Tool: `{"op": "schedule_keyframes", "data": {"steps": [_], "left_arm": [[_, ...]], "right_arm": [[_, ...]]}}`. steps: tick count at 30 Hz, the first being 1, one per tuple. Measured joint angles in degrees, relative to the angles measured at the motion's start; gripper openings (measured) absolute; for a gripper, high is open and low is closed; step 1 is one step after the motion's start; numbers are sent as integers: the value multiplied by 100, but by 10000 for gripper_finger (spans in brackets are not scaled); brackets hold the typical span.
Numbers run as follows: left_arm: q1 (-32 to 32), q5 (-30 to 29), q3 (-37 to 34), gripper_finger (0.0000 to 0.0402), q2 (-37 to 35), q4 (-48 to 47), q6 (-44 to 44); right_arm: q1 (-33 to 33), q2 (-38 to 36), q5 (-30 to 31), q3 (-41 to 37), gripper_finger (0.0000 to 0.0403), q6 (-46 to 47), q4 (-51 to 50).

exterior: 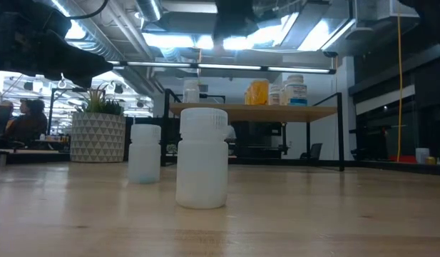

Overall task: Pick and place medicine bottles onto shelf by color
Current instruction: Put the top white pill bottle on the shelf

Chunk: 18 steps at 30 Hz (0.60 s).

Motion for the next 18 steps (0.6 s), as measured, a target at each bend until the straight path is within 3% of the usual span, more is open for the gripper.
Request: {"op": "schedule_keyframes", "data": {"steps": [8,14,18], "left_arm": [[0,0,0,121,0,0,0],[0,0,0,121,0,0,-2],[-2,0,0,121,0,0,-1]], "right_arm": [[-1287,35,-375,-678,136,434,416],[-1473,5,-1162,-1315,137,-90,1841],[-1602,14,-1316,-1806,137,-144,2065]]}}
